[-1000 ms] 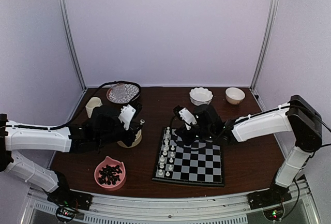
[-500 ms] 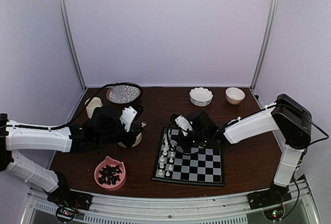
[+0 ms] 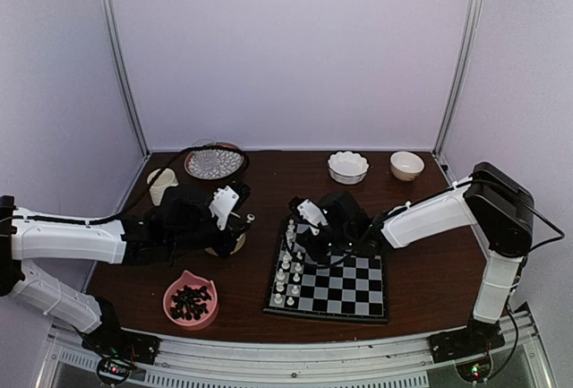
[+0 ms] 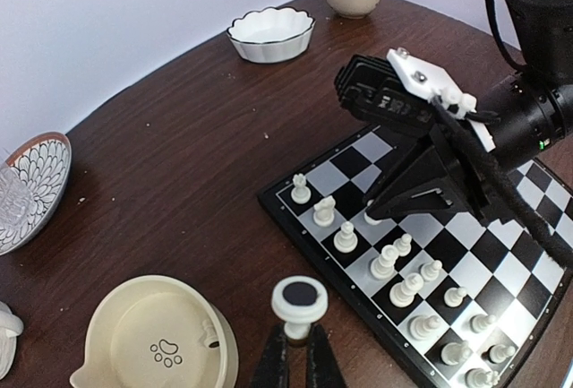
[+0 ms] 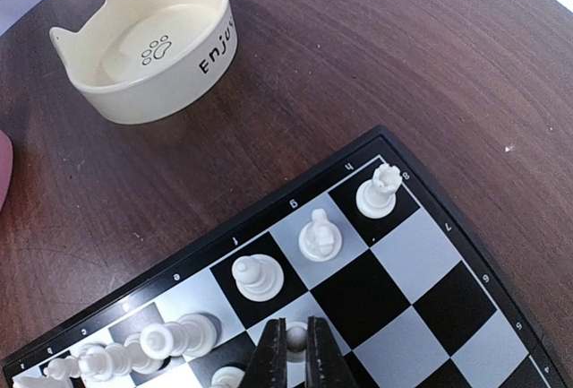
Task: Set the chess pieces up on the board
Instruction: Place the pawn at c2.
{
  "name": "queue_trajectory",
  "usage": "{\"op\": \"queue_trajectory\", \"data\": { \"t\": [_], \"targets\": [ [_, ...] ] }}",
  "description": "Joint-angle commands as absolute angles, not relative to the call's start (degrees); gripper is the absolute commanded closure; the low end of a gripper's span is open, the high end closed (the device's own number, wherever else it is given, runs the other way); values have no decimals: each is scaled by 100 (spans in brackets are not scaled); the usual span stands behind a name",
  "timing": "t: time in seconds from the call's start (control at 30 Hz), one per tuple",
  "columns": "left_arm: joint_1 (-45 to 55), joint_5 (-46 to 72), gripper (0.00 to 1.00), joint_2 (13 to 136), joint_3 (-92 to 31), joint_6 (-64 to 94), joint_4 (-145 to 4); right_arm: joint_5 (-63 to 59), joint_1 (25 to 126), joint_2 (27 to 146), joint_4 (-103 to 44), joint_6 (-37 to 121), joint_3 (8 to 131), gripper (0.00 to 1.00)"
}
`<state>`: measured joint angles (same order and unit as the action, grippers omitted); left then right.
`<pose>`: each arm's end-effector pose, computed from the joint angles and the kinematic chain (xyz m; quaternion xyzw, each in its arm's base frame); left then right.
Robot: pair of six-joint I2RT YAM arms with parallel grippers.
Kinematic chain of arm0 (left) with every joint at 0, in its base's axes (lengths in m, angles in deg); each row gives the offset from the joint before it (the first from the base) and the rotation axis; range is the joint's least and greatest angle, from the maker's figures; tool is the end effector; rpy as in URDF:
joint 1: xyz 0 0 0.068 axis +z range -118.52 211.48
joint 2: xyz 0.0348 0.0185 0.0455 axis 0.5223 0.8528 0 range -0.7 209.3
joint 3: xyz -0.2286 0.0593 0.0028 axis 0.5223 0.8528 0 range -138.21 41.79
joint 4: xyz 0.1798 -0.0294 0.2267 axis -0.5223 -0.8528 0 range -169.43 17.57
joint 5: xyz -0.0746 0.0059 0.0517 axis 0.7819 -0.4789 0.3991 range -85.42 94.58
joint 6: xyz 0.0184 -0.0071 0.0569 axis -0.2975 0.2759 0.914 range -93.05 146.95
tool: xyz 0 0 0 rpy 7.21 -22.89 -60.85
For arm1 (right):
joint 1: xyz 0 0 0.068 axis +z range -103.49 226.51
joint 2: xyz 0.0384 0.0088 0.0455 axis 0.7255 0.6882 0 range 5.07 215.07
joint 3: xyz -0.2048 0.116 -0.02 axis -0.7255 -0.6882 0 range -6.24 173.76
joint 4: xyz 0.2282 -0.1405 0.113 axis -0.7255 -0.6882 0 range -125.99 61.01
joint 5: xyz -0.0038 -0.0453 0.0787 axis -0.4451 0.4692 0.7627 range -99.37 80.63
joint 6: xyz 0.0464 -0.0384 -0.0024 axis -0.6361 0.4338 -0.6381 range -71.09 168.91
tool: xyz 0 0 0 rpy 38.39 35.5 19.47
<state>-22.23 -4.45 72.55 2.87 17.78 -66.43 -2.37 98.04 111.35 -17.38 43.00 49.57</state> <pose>0.1955 -0.2544 0.1677 0.2871 0.8074 -0.2089 0.4712 0.2430 0.3146 0.0814 -0.3734 0.8198 0.2554 0.3513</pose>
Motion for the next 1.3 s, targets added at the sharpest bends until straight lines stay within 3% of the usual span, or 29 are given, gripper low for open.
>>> {"op": "queue_trajectory", "data": {
  "t": [0.0,1.27],
  "targets": [
    [-2203,-346,100,7312,217,1833,-6453,-173,9845,11231,-1785,4346,5098,95],
    [-2204,-306,100,7327,199,1840,-6474,-208,9854,11151,-1823,4346,5052,84]
  ]
}}
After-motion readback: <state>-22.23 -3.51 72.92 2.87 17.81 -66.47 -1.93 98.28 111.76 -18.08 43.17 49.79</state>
